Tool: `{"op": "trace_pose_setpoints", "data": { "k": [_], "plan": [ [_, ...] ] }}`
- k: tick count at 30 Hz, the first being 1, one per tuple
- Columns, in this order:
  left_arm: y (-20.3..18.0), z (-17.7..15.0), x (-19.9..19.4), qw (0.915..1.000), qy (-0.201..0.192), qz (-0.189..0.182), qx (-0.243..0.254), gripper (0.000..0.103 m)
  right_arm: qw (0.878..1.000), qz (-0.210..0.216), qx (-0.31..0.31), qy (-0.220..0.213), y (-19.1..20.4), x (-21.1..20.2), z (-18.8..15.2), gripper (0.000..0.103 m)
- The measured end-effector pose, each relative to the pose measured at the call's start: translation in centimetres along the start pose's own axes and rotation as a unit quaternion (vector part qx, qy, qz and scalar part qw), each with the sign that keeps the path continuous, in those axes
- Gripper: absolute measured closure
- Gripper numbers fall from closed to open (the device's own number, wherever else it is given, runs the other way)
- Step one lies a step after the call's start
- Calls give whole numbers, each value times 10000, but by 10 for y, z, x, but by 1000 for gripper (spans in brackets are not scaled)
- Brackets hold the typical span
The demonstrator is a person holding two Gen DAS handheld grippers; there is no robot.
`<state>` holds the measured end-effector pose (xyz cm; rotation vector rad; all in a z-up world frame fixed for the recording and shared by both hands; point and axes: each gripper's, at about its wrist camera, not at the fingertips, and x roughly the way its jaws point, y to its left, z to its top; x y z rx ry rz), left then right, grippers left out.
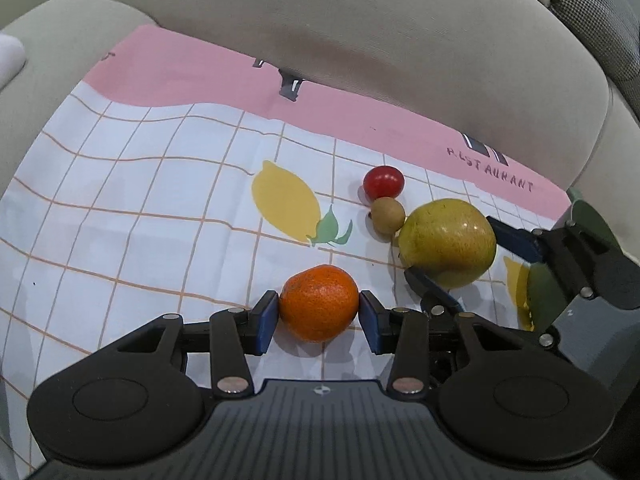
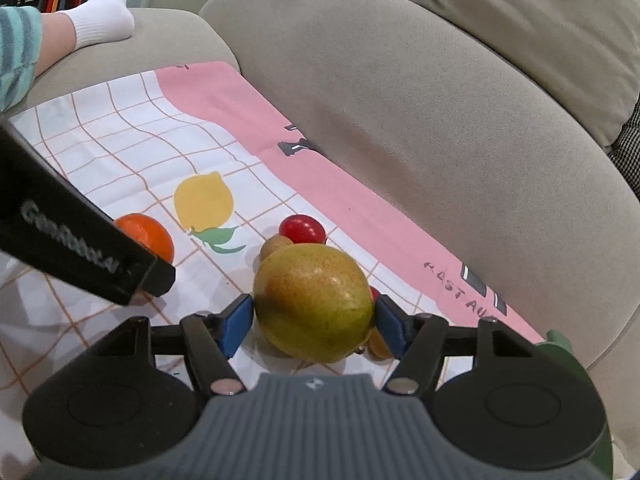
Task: Organize fruits
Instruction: 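Grasp an orange with the left tool while the right tool grasps a yellow-green pear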
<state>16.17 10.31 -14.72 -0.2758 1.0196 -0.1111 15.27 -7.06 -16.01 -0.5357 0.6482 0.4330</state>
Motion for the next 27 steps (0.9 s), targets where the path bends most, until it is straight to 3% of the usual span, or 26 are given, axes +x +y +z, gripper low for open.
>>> {"op": "trace_pose_setpoints", "data": {
  "k": [16, 27],
  "plan": [
    [-5, -5, 2, 9999, -57, -46, 78, 54, 10000, -24, 55, 75, 1, 4, 4, 39],
    [-12, -9, -21, 9993, -296, -181, 106, 54, 9998, 58, 188, -51, -2, -37, 4, 39]
  ]
}}
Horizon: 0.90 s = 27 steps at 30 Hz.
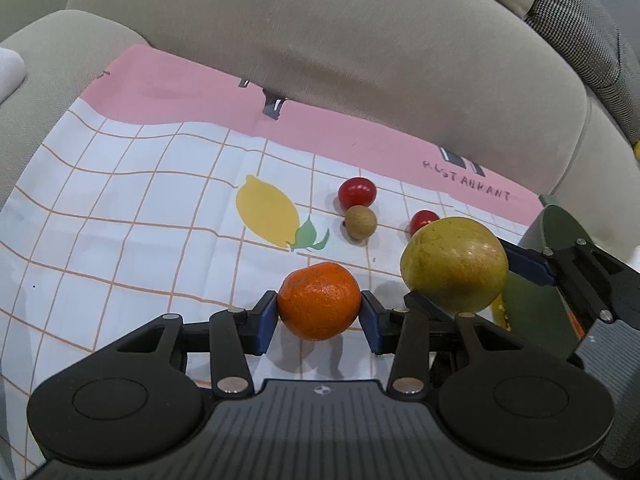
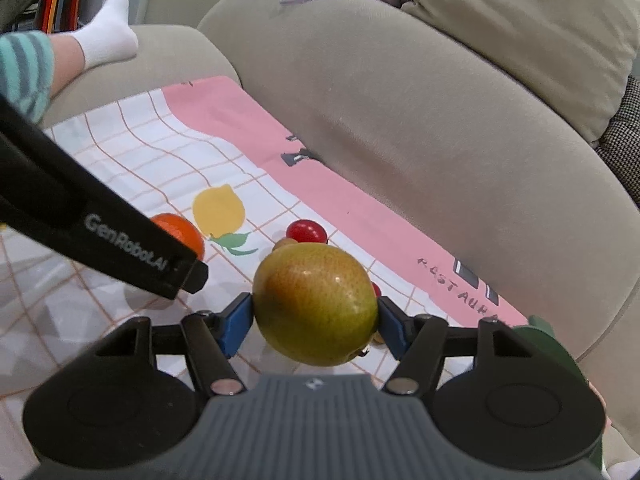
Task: Organize fruits
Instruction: 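Grasp an orange with the left tool while the right tool grasps a yellow-green pear, then carry the orange and pear over the colander and open both tools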
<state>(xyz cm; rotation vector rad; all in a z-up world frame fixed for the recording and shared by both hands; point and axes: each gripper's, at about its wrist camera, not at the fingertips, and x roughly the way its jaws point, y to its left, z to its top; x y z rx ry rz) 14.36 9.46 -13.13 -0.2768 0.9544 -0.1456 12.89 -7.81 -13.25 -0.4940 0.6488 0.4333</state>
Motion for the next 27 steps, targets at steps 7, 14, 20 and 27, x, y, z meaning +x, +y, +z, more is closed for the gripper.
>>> {"op": "trace_pose_setpoints", "data": {
  "k": [7, 14, 20, 27],
  "plan": [
    [-9, -4, -21, 9999, -139, -74, 6, 54, 9997, 40, 177, -167, -5, -33, 0, 39],
    [-24, -4, -41, 9994, -275, -209, 5, 54, 9988, 20, 343, -346, -14, -66, -3, 39],
    [-47, -3, -56, 9986, -345, -361, 159, 54, 9974, -100, 495, -522, -28, -93, -6, 39],
    [-86, -2, -71, 9960, -440, -574, 522, 54, 9945, -316, 801, -598, -56, -120, -17, 39]
  ]
}}
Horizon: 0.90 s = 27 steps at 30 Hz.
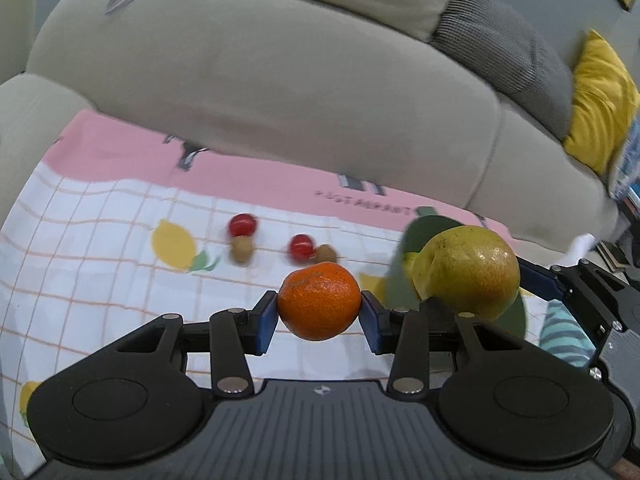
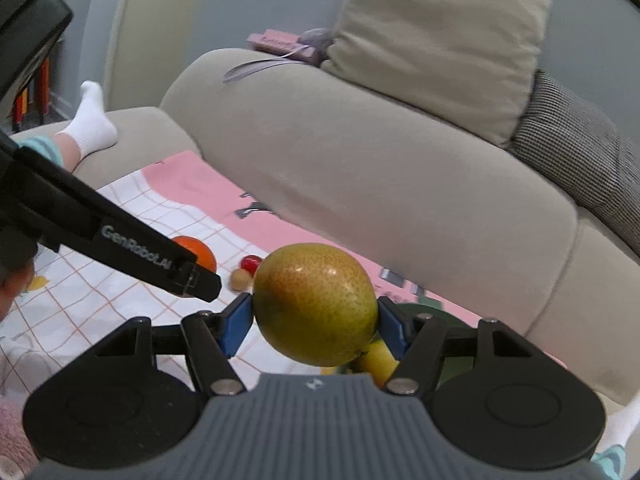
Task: Organize fruits
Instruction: 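Carry the orange and pear over the colander and open both tools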
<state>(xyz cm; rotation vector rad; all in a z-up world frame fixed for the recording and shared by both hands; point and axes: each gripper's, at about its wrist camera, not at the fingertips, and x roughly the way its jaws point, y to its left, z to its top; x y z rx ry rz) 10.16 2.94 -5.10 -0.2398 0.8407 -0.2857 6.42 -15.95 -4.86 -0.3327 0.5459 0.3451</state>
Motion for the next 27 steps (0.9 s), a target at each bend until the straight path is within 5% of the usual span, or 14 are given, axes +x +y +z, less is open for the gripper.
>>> {"op": "trace_pose_setpoints", "data": {
  "k": [15, 27],
  "plan": [
    [-84, 9, 27, 9944, 188, -419, 947, 54, 9983, -314, 430, 230, -75, -21, -27, 39],
    [-116, 8, 70, 9862, 636, -505, 1444, 54, 9962, -310, 517, 629, -117, 2, -45, 39]
  ]
}}
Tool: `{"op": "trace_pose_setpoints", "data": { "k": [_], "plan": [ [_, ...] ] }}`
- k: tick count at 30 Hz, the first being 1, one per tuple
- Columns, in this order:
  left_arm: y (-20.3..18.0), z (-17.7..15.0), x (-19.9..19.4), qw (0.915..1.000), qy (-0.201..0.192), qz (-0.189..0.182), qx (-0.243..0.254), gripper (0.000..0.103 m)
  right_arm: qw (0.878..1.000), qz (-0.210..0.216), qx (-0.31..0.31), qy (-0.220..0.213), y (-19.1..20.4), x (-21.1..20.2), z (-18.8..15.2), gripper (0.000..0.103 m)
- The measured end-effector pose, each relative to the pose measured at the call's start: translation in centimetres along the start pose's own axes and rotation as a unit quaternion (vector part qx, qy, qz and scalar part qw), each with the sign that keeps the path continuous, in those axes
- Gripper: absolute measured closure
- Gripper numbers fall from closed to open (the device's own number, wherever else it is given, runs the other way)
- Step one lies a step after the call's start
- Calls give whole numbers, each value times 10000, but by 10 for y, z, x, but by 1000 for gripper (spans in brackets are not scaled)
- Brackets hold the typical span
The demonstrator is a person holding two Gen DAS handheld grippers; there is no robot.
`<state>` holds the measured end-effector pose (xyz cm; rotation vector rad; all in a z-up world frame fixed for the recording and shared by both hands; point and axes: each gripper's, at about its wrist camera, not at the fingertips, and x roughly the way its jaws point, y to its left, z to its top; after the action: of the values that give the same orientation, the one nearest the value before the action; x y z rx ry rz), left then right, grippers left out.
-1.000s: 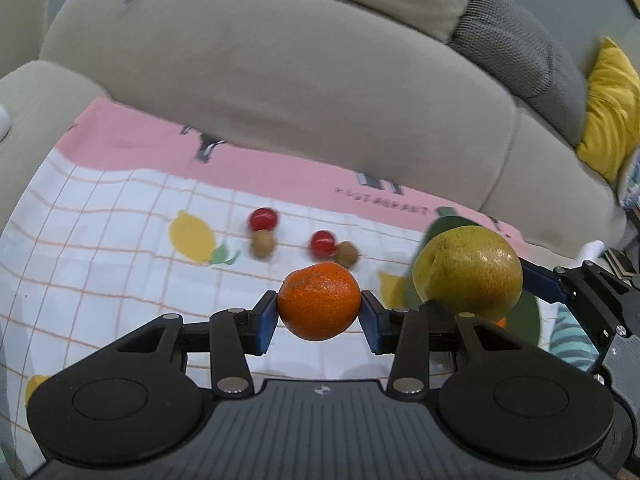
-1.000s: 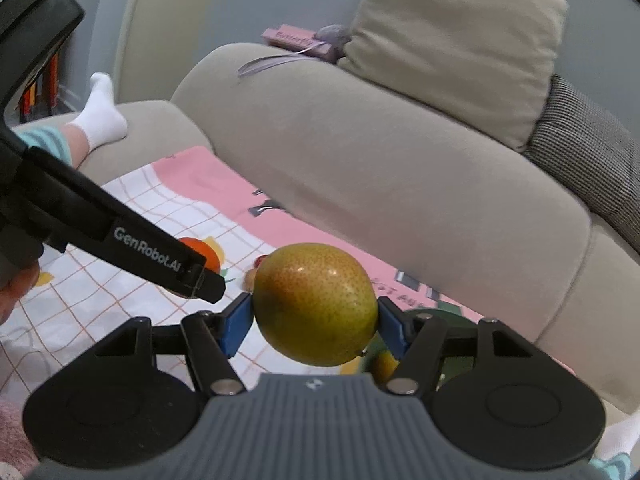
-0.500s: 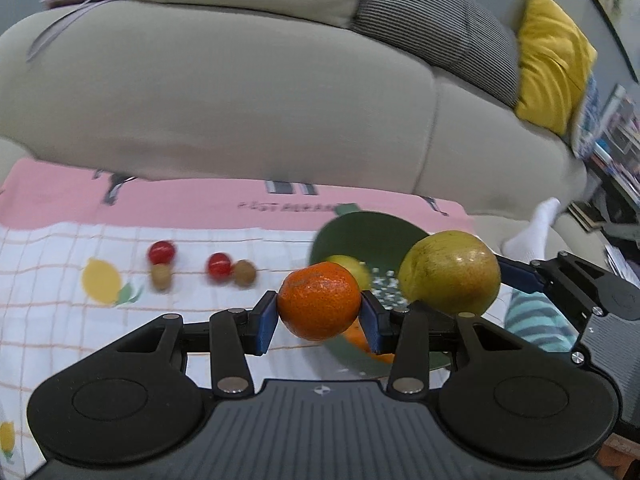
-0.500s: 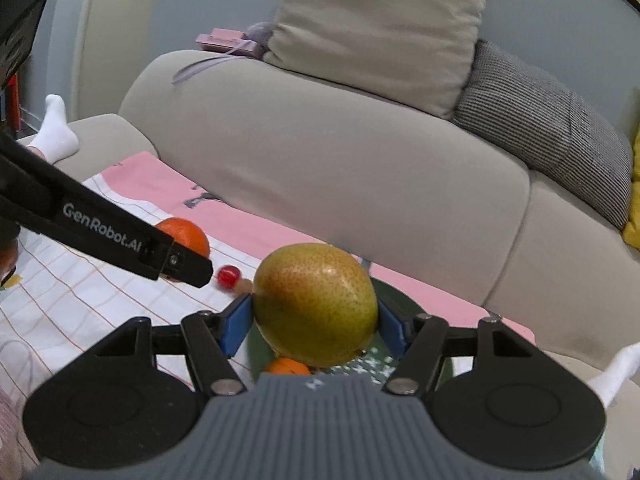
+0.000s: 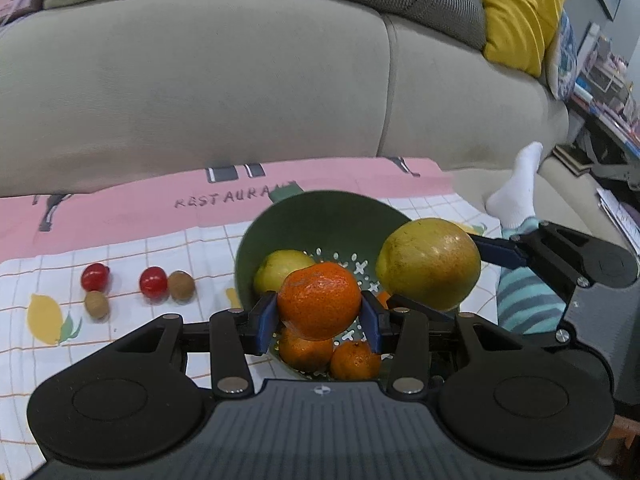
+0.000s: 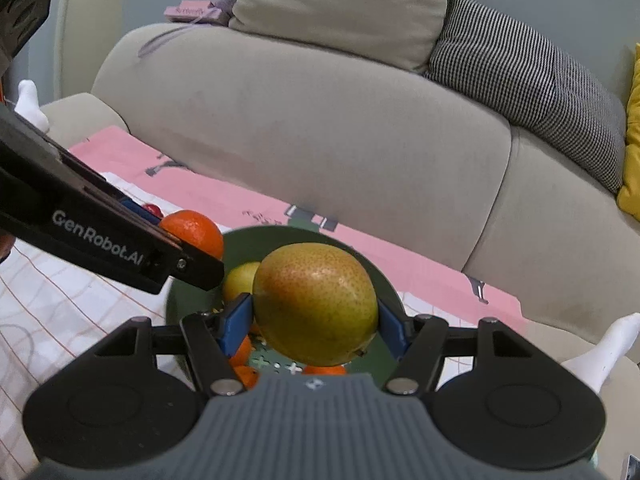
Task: Organize fruits
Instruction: 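Carry the orange and pear over the colander and open both tools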
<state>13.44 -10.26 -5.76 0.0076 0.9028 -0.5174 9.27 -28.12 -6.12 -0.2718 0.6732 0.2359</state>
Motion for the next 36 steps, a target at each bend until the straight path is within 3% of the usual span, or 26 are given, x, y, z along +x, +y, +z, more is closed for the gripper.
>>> {"op": "trace_pose_setpoints", "data": {
  "k": [16, 26, 36],
  "plan": [
    [7, 8, 47, 9980, 504, 60, 383, 54, 9977, 249, -456, 427, -11, 61, -2, 39],
    [16, 10, 55, 9971, 675, -46, 341, 54, 9933, 398, -882, 636, -10, 96, 2, 39],
    [10, 10, 58, 9961, 761, -95, 445, 54, 9897, 518, -778, 1080, -14, 113, -10, 39]
  ]
}}
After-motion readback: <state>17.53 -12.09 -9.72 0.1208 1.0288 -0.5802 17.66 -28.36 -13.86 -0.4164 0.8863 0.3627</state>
